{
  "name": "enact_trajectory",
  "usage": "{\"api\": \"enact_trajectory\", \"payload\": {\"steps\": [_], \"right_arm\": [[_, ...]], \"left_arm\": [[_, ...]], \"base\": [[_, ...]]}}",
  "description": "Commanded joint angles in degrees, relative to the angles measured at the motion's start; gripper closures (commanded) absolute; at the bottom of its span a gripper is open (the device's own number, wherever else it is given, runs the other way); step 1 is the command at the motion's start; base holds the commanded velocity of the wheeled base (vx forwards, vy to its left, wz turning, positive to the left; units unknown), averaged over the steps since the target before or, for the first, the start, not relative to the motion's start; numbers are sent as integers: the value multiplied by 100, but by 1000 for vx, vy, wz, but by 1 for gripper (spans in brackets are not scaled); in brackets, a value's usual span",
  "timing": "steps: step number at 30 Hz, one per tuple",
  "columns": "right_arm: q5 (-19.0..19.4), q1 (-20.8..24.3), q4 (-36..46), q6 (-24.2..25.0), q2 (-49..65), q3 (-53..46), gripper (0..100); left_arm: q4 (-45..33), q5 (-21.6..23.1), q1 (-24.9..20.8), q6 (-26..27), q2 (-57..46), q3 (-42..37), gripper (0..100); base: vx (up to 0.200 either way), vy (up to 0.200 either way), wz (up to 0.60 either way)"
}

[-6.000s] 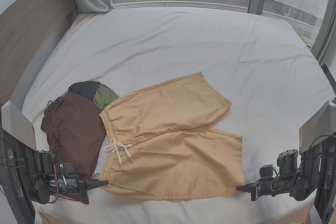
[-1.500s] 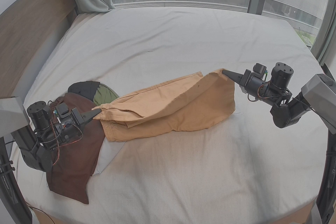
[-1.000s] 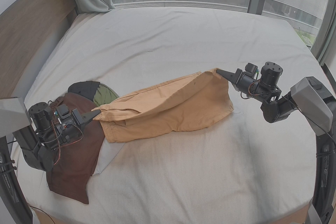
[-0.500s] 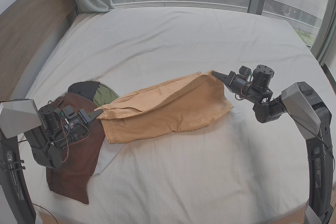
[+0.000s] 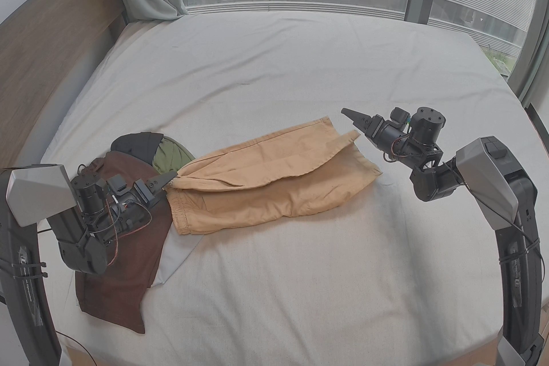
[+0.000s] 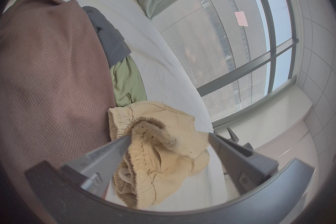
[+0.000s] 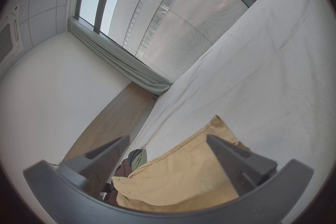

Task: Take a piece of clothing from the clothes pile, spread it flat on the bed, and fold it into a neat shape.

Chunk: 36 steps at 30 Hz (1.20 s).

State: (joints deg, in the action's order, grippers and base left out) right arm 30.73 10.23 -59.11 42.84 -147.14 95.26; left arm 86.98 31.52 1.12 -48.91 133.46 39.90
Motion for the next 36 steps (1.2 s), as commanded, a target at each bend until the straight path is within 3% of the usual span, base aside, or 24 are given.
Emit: {"api": "enact_trajectory", "payload": {"steps": [1, 8, 17, 25, 26, 36], "right_arm": [[-15, 41, -4, -4, 63, 2, 0], [-23, 49, -109, -4, 379, -526, 0], [-23, 208, -259, -30, 722, -1484, 0], [-23, 401, -250, -364, 942, -2459, 0], [-23, 445, -259, -434, 1038, -2793, 0], [-32, 638, -812, -671, 1337, -4226, 0]], "left_arm": [[-6, -24, 37, -5, -13, 35, 0], [-6, -24, 116, -66, -22, 88, 0], [-6, -6, 195, -787, -374, 53, 0], [-14, 249, 187, -1086, -998, -334, 0], [-14, 433, 195, -1147, -1129, -413, 0], [3, 644, 64, -796, -1376, -773, 0]], "base": [[0, 0, 0], [0, 0, 0], [0, 0, 0], [0, 0, 0], [0, 0, 0], [0, 0, 0]]}}
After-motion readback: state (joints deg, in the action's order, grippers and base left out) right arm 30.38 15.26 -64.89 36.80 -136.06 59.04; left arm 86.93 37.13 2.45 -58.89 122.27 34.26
